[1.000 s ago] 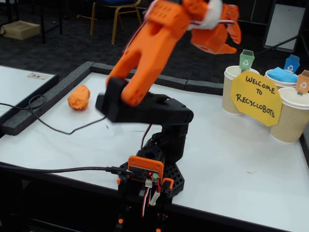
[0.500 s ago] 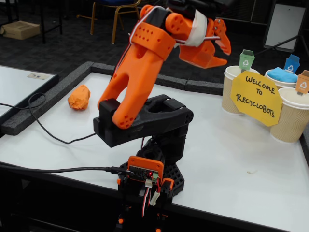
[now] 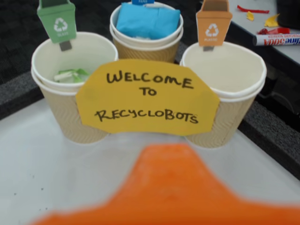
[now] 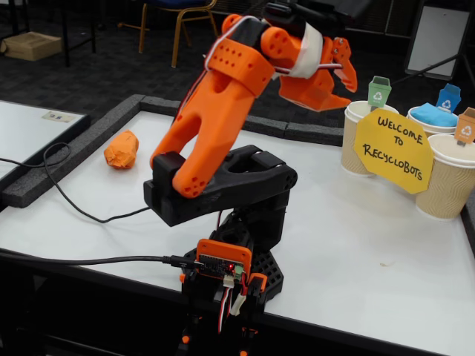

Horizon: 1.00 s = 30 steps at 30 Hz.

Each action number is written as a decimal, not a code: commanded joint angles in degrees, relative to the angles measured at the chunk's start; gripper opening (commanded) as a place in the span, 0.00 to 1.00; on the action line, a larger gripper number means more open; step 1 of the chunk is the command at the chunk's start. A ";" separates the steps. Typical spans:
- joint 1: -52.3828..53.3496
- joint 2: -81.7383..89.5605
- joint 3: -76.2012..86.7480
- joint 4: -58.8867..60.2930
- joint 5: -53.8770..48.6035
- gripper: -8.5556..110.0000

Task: Sort rubbish by color.

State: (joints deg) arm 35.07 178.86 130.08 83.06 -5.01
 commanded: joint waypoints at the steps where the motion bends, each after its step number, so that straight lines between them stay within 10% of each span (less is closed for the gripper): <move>1: -1.58 -1.05 -0.62 -2.11 -0.35 0.07; 30: -73.21 -4.66 7.47 -8.79 -0.35 0.07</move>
State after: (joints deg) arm -33.22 174.90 138.60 77.52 -5.01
